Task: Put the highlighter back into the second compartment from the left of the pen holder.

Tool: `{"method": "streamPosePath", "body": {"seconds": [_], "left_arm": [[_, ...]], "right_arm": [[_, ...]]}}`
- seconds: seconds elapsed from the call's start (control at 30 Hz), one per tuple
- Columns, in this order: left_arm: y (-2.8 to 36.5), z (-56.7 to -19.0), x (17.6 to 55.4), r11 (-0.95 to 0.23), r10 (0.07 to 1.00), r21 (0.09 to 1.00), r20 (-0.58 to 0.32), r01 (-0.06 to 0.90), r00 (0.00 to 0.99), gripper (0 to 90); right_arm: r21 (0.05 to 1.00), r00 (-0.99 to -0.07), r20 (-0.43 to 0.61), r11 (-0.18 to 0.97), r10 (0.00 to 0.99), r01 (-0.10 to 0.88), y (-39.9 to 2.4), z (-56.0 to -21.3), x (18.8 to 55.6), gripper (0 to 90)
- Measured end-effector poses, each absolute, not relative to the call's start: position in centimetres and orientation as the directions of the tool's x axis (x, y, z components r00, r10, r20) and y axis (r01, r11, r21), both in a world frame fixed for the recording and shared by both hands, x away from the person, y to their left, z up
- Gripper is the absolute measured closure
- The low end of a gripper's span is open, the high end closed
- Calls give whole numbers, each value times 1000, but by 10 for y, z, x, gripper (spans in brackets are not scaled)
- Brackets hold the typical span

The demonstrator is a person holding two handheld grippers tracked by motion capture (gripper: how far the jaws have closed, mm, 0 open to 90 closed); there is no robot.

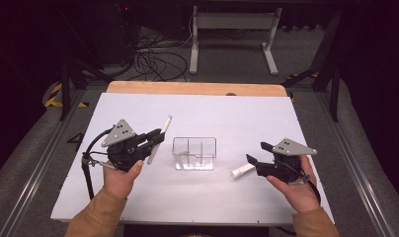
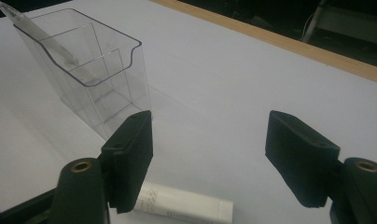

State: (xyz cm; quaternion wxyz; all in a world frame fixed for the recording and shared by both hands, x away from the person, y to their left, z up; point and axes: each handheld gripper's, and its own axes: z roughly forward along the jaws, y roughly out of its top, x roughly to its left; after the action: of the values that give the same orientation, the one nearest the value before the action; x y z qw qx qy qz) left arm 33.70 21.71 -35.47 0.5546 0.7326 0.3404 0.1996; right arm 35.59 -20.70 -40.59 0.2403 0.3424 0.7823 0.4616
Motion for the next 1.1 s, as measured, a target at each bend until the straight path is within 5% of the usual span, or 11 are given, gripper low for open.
{"method": "streamPosePath", "body": {"seconds": [1.1], "left_arm": [[176, -355, 378, -83, 591, 989, -53, 126, 805, 782]], "right_arm": [[888, -652, -59, 338, 756, 312, -207, -406, 355, 329]]}}
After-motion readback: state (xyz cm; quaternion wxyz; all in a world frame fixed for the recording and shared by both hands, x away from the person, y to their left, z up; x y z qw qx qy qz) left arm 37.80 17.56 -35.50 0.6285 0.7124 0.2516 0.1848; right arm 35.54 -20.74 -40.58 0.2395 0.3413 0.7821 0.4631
